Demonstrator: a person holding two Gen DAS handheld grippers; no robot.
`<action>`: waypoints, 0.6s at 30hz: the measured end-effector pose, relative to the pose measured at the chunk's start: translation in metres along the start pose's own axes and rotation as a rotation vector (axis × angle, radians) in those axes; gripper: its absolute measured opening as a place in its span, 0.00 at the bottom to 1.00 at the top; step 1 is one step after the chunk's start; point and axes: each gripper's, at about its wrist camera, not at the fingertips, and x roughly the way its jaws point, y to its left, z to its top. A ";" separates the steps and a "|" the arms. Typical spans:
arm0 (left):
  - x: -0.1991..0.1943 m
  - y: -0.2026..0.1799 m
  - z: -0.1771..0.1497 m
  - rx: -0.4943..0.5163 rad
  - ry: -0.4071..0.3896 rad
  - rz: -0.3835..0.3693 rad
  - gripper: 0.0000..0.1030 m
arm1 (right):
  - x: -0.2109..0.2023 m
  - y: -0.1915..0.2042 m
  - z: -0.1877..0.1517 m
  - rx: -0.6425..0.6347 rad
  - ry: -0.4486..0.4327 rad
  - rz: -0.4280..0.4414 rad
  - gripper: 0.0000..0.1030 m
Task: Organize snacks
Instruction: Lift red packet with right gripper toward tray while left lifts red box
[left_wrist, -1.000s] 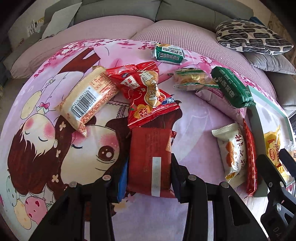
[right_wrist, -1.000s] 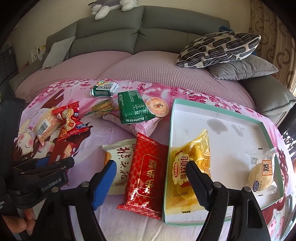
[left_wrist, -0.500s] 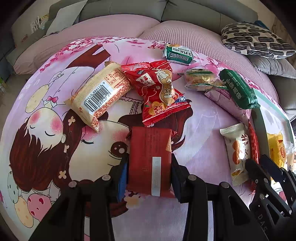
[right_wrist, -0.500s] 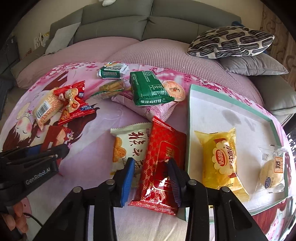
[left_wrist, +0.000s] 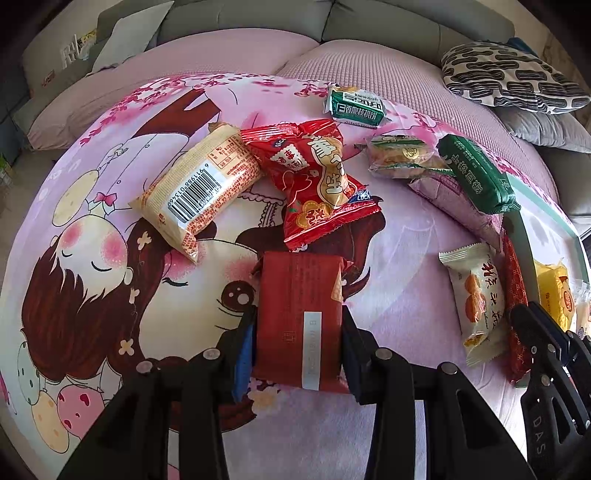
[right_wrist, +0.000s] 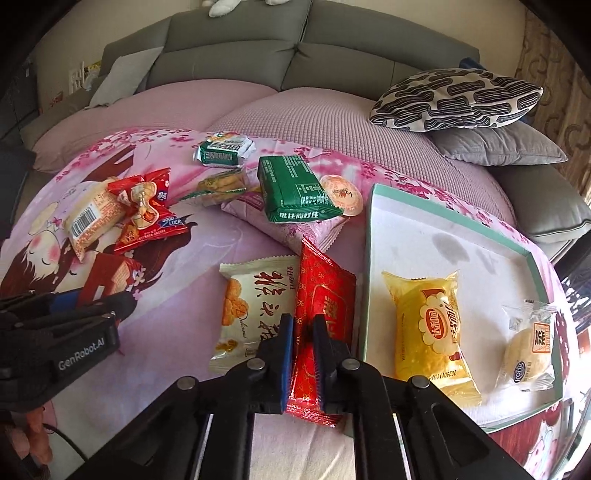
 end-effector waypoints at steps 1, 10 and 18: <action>0.000 0.000 0.000 0.000 0.000 0.000 0.42 | -0.002 0.001 0.001 0.000 -0.006 0.016 0.10; -0.001 0.000 0.000 0.003 0.002 0.003 0.42 | -0.012 0.027 0.003 -0.054 -0.030 0.140 0.10; -0.001 0.003 0.000 -0.003 0.004 0.007 0.42 | -0.013 0.036 0.002 -0.073 -0.026 0.221 0.14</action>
